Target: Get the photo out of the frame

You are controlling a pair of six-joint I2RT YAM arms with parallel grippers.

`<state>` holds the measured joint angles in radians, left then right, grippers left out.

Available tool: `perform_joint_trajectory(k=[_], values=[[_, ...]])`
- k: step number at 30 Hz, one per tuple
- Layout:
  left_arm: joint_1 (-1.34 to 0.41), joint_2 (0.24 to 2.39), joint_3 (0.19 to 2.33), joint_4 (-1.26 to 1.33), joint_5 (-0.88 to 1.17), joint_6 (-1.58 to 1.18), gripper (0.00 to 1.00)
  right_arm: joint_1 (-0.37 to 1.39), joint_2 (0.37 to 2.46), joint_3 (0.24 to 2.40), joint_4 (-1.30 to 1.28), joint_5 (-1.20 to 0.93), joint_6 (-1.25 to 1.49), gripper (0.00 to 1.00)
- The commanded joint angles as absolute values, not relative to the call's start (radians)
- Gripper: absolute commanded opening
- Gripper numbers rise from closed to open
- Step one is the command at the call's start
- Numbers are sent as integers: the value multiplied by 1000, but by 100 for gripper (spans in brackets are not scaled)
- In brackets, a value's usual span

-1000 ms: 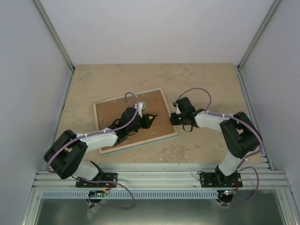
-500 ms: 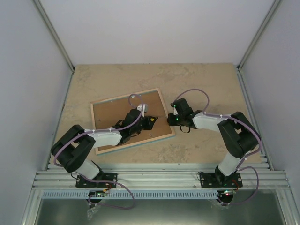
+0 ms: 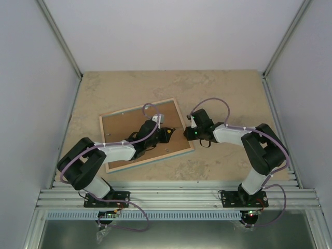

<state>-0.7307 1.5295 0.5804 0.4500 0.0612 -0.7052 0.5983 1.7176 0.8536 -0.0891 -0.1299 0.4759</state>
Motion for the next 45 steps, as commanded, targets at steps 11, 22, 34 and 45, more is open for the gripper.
perform_joint_trajectory(k=[11, 22, 34, 45], values=[[-765, 1565, 623, 446, 18, -706, 0, 617, 1688, 802, -60, -132, 431, 22], [-784, 1568, 627, 431, 5, -710, 0, 618, 1679, 781, -33, -125, 450, 6], [-806, 1589, 643, 408, -33, -718, 0, 617, 1670, 760, -7, -121, 480, 5], [-819, 1610, 655, 399, -51, -718, 0, 617, 1679, 759, -4, -128, 484, 4]])
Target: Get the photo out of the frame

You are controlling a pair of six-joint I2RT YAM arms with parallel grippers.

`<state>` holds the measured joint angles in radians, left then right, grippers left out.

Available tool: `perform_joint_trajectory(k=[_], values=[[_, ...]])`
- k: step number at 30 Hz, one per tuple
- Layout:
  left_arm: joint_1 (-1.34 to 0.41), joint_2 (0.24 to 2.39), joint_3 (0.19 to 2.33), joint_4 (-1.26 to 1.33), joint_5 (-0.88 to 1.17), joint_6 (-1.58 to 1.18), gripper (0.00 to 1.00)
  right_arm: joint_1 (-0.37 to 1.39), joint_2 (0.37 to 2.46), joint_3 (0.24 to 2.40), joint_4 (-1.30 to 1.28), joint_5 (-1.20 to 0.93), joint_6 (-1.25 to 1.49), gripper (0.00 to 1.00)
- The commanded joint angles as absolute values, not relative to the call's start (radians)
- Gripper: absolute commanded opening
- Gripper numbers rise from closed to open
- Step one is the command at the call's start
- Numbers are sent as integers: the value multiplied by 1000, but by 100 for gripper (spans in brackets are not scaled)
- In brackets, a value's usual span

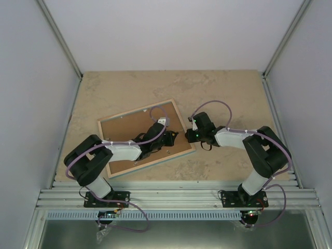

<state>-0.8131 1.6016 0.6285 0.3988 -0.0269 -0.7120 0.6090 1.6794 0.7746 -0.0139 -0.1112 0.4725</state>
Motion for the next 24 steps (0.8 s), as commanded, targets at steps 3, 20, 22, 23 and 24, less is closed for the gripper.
perform_joint_trajectory(k=[3, 20, 22, 23, 24], values=[[-819, 1619, 658, 399, -56, -718, 0, 617, 1684, 760, -3, -131, 485, 4], [-819, 1659, 670, 422, -112, -740, 0, 618, 1689, 759, -4, -136, 487, 4], [-819, 1664, 672, 422, -133, -743, 0, 618, 1690, 759, -4, -137, 486, 4], [-819, 1666, 671, 423, -143, -745, 0, 619, 1692, 760, -5, -137, 487, 4], [-819, 1667, 669, 424, -154, -747, 0, 618, 1692, 761, -4, -136, 486, 3]])
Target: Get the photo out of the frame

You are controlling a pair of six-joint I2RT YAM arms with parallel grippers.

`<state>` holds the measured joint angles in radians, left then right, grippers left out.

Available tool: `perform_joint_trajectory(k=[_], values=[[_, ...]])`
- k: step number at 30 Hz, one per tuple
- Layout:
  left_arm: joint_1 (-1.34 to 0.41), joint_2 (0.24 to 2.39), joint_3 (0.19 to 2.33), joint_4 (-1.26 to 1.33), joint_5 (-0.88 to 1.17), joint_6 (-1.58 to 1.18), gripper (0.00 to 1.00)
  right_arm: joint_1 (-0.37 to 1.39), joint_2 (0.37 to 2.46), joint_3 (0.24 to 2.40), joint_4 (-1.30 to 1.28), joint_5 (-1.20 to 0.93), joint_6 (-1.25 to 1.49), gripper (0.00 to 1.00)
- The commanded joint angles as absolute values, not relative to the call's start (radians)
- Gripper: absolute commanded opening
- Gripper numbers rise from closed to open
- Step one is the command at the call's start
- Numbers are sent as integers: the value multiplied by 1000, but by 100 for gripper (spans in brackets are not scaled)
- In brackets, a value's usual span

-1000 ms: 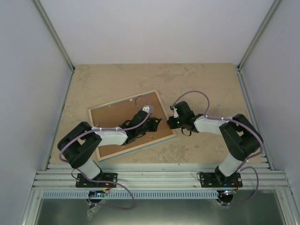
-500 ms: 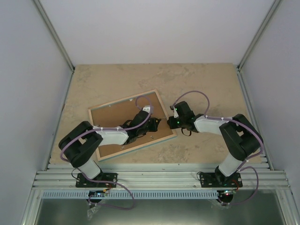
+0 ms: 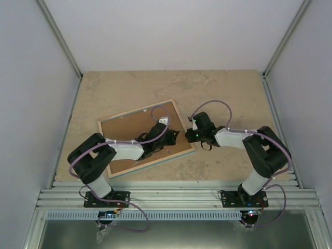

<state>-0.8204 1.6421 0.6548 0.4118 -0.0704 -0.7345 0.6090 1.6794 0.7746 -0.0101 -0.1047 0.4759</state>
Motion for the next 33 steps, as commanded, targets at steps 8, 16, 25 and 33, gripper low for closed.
perform_joint_trajectory(k=[8, 16, 25, 33], values=[[-819, 1648, 649, 421, -315, -779, 0, 620, 1698, 758, -4, -136, 489, 2], [-821, 1643, 642, 468, -324, -779, 0, 620, 1707, 760, -4, -136, 490, 1], [-821, 1556, 604, 455, -297, -790, 0, 621, 1701, 759, -4, -125, 490, 1], [-796, 1470, 570, 441, -236, -820, 0, 605, 1687, 747, -4, -96, 515, 1]])
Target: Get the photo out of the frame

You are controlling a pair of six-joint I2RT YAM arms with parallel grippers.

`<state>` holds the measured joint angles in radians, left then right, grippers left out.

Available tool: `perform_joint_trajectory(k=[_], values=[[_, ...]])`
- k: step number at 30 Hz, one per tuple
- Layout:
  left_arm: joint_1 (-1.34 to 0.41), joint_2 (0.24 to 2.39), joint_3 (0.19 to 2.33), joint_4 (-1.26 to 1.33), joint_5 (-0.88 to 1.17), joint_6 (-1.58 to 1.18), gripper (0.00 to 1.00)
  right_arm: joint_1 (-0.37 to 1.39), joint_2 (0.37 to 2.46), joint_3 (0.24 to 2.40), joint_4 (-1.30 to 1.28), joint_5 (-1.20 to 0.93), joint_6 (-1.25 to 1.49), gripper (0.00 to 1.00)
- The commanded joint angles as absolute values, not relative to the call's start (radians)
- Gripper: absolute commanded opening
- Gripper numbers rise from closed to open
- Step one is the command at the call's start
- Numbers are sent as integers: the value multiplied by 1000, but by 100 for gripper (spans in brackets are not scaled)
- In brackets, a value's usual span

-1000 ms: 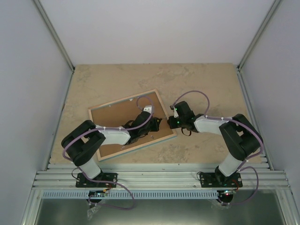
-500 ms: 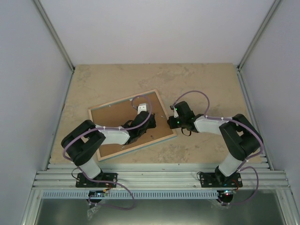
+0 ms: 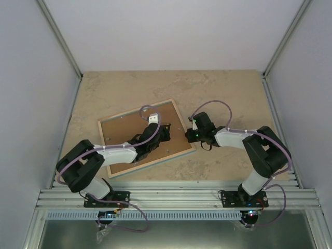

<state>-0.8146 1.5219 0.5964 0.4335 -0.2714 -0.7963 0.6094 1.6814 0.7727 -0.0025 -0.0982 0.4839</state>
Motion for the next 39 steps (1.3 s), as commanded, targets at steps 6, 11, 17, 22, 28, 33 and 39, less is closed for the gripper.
perform_joint_trajectory(k=[6, 11, 17, 22, 28, 33, 39], values=[[-746, 1357, 507, 430, -206, -832, 0, 545, 1654, 700, 45, -96, 556, 0], [-710, 1268, 470, 395, -208, -824, 0, 494, 1631, 662, 69, -98, 600, 0], [-682, 1174, 435, 360, -225, -806, 0, 439, 1580, 621, 65, -60, 643, 0], [-672, 1109, 418, 330, -252, -783, 0, 401, 1513, 593, 24, -9, 674, 1], [-667, 1049, 410, 292, -275, -760, 0, 391, 1474, 581, -50, 18, 663, 3], [-667, 1002, 401, 273, -287, -745, 0, 393, 1458, 566, -86, -12, 642, 8], [-667, 961, 392, 261, -291, -733, 0, 444, 1431, 592, -170, -56, 604, 25]])
